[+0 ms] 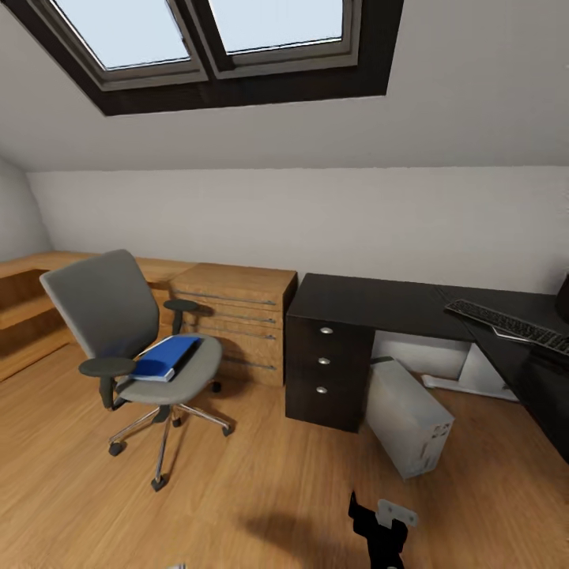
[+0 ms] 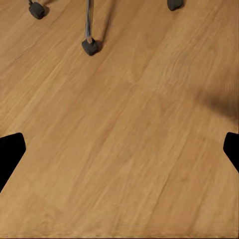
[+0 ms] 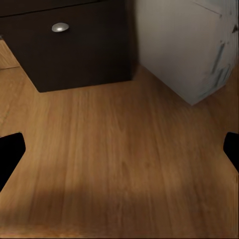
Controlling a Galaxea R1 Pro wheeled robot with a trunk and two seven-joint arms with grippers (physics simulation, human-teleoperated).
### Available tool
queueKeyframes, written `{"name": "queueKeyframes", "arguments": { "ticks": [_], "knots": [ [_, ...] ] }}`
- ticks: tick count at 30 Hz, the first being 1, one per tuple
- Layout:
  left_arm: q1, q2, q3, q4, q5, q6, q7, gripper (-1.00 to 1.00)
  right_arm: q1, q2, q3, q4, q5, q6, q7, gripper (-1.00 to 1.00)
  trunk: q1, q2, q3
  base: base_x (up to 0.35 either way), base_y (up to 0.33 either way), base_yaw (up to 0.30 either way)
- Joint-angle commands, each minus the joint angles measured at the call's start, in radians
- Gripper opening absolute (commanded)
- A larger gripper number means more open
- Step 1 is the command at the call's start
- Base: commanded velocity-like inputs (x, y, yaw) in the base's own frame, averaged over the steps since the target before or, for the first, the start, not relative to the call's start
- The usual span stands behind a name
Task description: In the bedroom, organize the workspace by keeping the computer under the desk, ensuring the monitor is on the desk, placing the keyboard on the desk next to the monitor, placing the mouse on the desk next to the keyboard, moving the folder from the swivel chair onto the desk next to the mouse, stacking the notebook on top of the folder with the pen on top of the notebook, and positioning the swivel chair next to the desk.
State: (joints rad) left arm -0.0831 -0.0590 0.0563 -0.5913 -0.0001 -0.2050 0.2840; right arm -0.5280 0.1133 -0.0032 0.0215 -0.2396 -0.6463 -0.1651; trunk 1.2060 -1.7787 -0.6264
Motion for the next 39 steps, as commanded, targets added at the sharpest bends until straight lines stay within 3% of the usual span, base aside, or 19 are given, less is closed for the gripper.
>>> {"name": "queueKeyframes", "arguments": {
  "ticks": [1,15,39],
  "knots": [
    [0.0,-0.001,0.003,0.0,0.0,-0.004,0.0,1.0,-0.001,0.0,0.0,0.002,0.0,-0.004,-0.002,1.0,-0.005,0.007,0.001,-0.341,0.0,-0.009],
    [-0.001,-0.001,0.001,0.003,-0.001,-0.003,0.0,1.0,-0.001,0.0,0.0,0.002,0.003,-0.006,-0.002,1.0,-0.058,0.105,0.033,-0.342,0.0,0.004],
    [0.0,-0.006,0.001,0.005,-0.004,0.001,0.002,1.0,-0.001,-0.003,0.0,0.002,0.003,-0.007,-0.002,1.0,-0.15,0.273,0.098,-0.342,-0.017,-0.207]
  ]
}}
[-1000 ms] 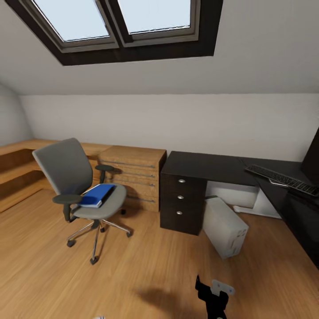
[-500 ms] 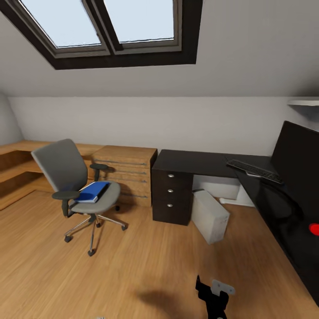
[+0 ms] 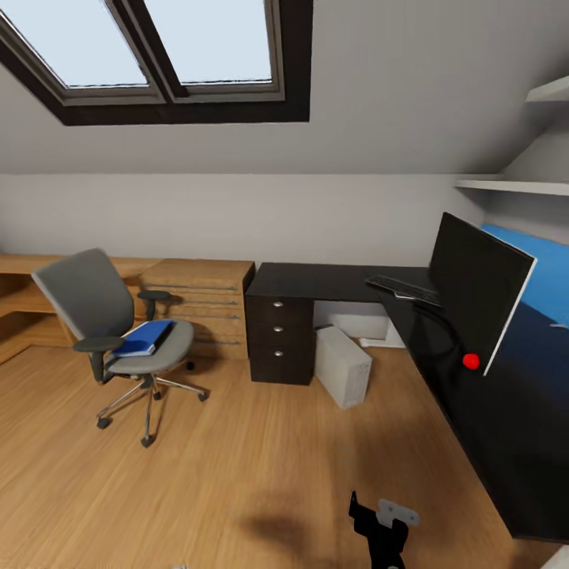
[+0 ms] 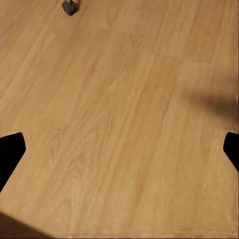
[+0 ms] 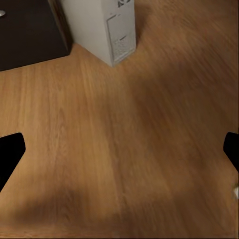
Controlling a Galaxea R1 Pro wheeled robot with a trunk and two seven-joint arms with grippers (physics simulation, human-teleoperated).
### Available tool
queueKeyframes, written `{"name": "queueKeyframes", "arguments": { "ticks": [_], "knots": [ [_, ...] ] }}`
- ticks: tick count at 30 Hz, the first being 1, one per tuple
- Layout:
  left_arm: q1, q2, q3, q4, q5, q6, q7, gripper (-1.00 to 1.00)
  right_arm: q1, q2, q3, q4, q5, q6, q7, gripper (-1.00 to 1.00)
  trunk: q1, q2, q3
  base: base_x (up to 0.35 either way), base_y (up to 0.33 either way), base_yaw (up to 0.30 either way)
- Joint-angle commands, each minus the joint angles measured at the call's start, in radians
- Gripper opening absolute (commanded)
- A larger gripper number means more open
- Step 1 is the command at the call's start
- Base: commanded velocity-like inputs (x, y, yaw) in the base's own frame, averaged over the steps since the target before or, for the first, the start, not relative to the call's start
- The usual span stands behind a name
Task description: In the bedroom, organize the workspace by keeping the computer under the desk, ensuring the monitor is on the desk, placing the keyboard on the desk next to the monitor, placing the mouse on the desk next to the keyboard, moving the folder from the swivel chair onto the desk next to the mouse, stacking the notebook on top of the folder with the pen on top of the notebook, and positioning the swivel chair next to the desk.
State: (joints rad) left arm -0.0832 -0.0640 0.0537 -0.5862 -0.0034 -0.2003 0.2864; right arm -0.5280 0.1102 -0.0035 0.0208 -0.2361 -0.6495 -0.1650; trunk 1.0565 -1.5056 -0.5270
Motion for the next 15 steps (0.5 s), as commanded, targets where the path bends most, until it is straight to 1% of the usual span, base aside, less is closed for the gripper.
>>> {"name": "queueKeyframes", "arguments": {
  "ticks": [1,6,8,15],
  "knots": [
    [0.0,-0.003,0.003,0.0,-0.001,-0.003,0.0,1.0,-0.001,0.0,0.0,0.002,0.0,-0.004,-0.002,1.0,-0.005,0.007,0.001,-0.335,-0.164,-0.048],
    [-0.001,-0.025,0.002,0.0,-0.004,-0.002,0.001,1.0,-0.001,-0.001,0.0,0.002,0.0,-0.004,-0.002,1.0,-0.024,0.042,0.012,-0.327,-0.188,-0.022],
    [-0.001,-0.03,0.002,0.0,-0.004,-0.002,0.007,1.0,-0.001,-0.001,0.0,0.002,0.0,-0.004,-0.001,1.0,-0.031,0.056,0.017,-0.306,-0.219,-0.007],
    [-0.001,-0.034,0.0,0.0,-0.006,-0.002,0.038,1.0,-0.001,-0.004,0.0,0.002,0.007,-0.004,-0.001,1.0,-0.058,0.105,0.038,-0.291,-0.238,-0.002]
  ]
}}
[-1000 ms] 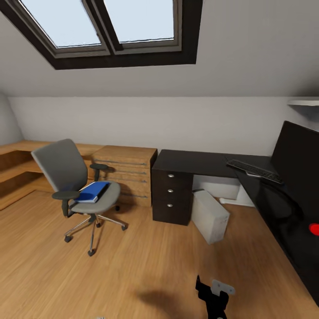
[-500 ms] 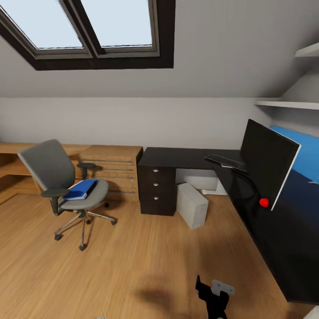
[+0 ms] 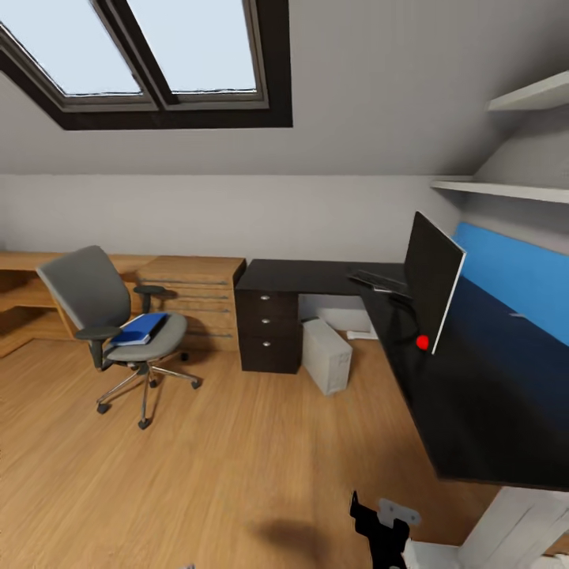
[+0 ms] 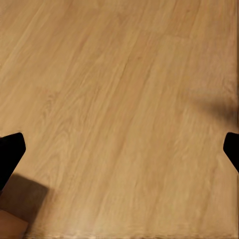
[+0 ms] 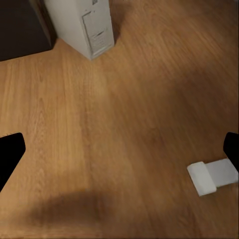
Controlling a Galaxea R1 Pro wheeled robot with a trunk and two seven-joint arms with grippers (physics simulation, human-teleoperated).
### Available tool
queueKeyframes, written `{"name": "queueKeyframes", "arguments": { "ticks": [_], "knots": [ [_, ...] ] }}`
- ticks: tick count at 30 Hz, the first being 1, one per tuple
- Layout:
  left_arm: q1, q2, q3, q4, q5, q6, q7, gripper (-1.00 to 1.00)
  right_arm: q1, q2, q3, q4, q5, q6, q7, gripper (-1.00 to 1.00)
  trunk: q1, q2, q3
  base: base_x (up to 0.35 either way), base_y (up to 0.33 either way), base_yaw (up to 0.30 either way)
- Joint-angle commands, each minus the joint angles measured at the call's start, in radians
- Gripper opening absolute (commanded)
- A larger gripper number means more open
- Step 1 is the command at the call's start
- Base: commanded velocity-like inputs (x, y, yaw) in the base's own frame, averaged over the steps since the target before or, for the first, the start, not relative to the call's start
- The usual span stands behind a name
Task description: In the bedroom, organize the workspace by keeping the computer under the desk, ensuring the monitor is on the desk, placing the keyboard on the desk next to the monitor, placing the mouse on the desk next to the keyboard, moving the folder from the swivel chair onto the desk next to the mouse, stacking the notebook on top of the folder with the pen on top of the notebook, and positioning the swivel chair next to the desk.
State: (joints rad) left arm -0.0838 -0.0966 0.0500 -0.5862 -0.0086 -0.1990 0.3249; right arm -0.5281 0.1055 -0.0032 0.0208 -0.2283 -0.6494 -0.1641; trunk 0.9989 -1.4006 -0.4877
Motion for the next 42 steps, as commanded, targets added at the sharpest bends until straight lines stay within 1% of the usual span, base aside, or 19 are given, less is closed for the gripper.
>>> {"name": "queueKeyframes", "arguments": {
  "ticks": [1,5,10,24,33,34,35,39,42],
  "knots": [
    [0.0,-0.002,0.004,0.0,-0.002,-0.004,0.004,1.0,-0.001,-0.004,0.0,0.002,0.001,-0.004,-0.002,1.0,-0.005,0.007,0.002,-0.286,-0.245,0.0],
    [0.0,-0.002,0.004,0.0,-0.003,-0.004,0.009,1.0,-0.001,-0.013,0.0,0.002,0.003,-0.003,-0.002,1.0,-0.02,0.035,0.015,-0.285,-0.246,0.0],
    [0.0,-0.002,0.003,0.0,-0.004,-0.003,0.01,1.0,-0.001,-0.018,0.0,0.002,0.005,-0.003,-0.002,1.0,-0.039,0.07,0.03,-0.284,-0.247,0.0],
    [0.0,0.0,0.002,0.0,-0.002,-0.001,0.013,1.0,-0.001,-0.016,0.003,0.002,0.005,-0.008,-0.002,1.0,-0.093,0.168,0.074,-0.282,-0.246,0.0],
    [0.001,0.004,0.004,0.0,-0.001,-0.001,0.012,1.0,-0.001,-0.014,0.005,0.002,0.005,-0.01,-0.003,1.0,-0.127,0.231,0.102,-0.05,-0.043,0.0],
    [0.0,0.006,0.004,0.002,0.0,0.06,0.008,1.0,-0.001,-0.014,0.004,0.002,0.003,-0.01,-0.003,1.0,-0.131,0.238,0.105,-0.002,-0.002,-0.049],
    [0.0,0.009,0.004,0.003,0.0,0.102,0.006,1.0,0.0,-0.015,0.004,0.002,0.003,-0.01,-0.003,1.0,-0.135,0.245,0.109,-0.001,-0.001,-0.126],
    [0.0,0.016,0.005,0.004,0.001,0.158,0.003,1.0,-0.001,-0.017,0.003,0.002,0.003,-0.01,-0.003,1.0,-0.15,0.273,0.121,-0.001,-0.001,-0.191],
    [-0.001,0.024,0.005,0.006,0.002,0.172,0.002,1.0,-0.001,-0.017,0.004,0.002,0.004,-0.01,-0.003,1.0,-0.162,0.294,0.13,0.0,0.0,-0.252]
  ]
}}
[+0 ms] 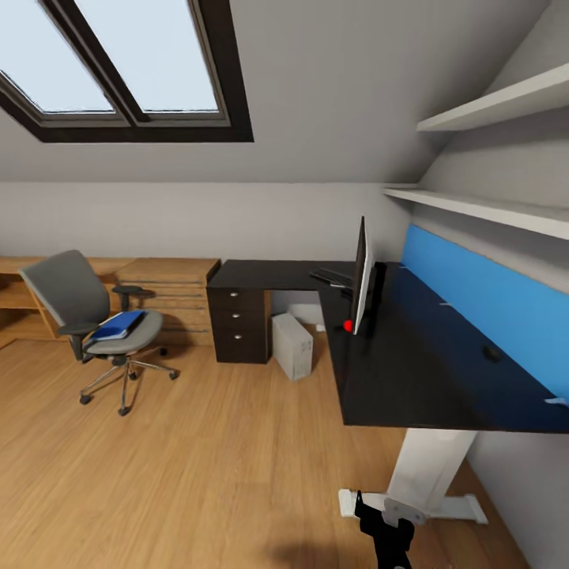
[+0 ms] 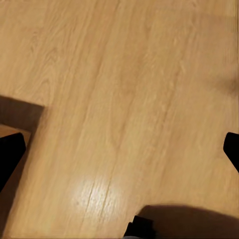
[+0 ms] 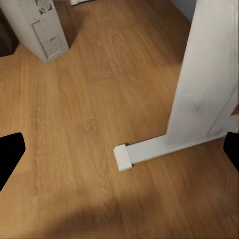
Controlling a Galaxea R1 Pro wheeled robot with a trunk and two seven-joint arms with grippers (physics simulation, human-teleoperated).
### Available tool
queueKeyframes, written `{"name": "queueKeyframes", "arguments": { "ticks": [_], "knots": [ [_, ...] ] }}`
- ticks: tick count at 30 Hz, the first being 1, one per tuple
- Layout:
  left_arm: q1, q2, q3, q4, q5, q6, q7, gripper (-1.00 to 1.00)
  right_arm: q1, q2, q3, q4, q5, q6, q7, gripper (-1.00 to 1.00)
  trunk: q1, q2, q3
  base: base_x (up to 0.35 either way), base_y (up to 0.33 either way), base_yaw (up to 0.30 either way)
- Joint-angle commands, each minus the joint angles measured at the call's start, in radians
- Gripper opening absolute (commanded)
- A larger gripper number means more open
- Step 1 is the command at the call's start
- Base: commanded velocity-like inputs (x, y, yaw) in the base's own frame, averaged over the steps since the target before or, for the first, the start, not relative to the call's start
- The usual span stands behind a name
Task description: In the bedroom, organize the workspace by keeping the computer under the desk, ensuring the monitor is on the desk, placing the keyboard on the desk next to the monitor, placing the mouse on the desk next to the keyboard, moving the folder from the swivel chair onto the desk next to the mouse, stacking the notebook on top of the folder with the pen on top of the notebook, and positioning the swivel chair next to the desk.
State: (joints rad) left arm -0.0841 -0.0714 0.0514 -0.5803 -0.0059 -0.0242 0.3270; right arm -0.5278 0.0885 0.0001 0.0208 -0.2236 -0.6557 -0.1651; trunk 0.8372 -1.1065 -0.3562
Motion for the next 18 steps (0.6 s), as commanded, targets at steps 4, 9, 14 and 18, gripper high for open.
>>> {"name": "queueKeyframes", "arguments": {
  "ticks": [4,9,14,18],
  "knots": [
    [0.0,0.002,0.004,0.005,0.0,0.0,0.0,1.0,-0.001,0.0,0.001,0.002,-0.001,-0.004,-0.002,1.0,-0.015,0.027,0.01,0.0,0.0,-0.247],
    [0.0,0.002,0.004,0.012,0.0,0.0,0.0,1.0,-0.001,0.0,0.0,0.002,0.0,-0.004,-0.002,1.0,-0.035,0.062,0.021,0.0,0.0,-0.236],
    [0.0,0.002,0.004,0.013,0.0,-0.002,0.0,1.0,-0.001,0.001,0.001,0.002,0.0,-0.003,-0.002,1.0,-0.054,0.097,0.034,0.0,0.0,-0.142],
    [0.0,0.002,0.004,0.013,0.001,-0.009,0.0,1.0,-0.001,0.002,0.001,0.002,0.001,-0.002,-0.001,1.0,-0.069,0.125,0.046,0.0,0.0,-0.026]
  ]
}}
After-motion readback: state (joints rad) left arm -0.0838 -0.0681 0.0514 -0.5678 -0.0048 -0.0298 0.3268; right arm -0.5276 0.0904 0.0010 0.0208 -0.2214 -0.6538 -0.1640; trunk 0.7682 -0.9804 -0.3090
